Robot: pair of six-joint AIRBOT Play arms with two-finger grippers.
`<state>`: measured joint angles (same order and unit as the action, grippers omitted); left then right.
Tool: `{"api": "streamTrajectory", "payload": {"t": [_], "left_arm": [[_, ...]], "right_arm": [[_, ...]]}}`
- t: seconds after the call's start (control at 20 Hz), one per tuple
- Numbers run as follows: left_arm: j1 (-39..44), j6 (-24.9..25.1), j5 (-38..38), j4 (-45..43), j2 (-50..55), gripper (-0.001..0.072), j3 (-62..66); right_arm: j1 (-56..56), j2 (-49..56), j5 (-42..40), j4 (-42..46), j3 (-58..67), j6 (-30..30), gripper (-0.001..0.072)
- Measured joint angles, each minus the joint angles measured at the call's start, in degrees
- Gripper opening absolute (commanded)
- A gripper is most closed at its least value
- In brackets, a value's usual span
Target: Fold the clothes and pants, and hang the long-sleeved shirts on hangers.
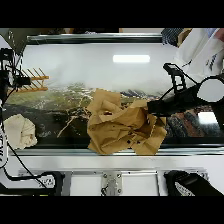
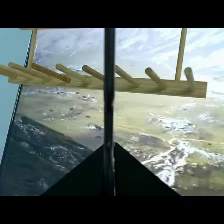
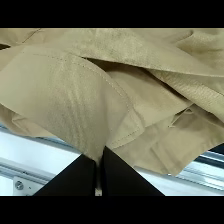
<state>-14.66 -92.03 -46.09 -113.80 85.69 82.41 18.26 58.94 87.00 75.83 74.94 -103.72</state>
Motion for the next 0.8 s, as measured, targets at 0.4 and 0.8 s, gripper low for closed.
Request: {"api": "streamTrajectory", "payload": {"t": [0.4,0.8], "left_arm": [[8.6,14.0,-2.6,15.8,-10.1,0.0011,0.0],[11.3,55.8,-25.7,51.3,-18.3,0.0011,0.0]], "right_arm": [[0.0,-0.1,-0.2,0.0,1.5,0.2,0.0021],[-0.2,-0.1,-0.2,0.0,8.2,0.4,0.0021]]}}
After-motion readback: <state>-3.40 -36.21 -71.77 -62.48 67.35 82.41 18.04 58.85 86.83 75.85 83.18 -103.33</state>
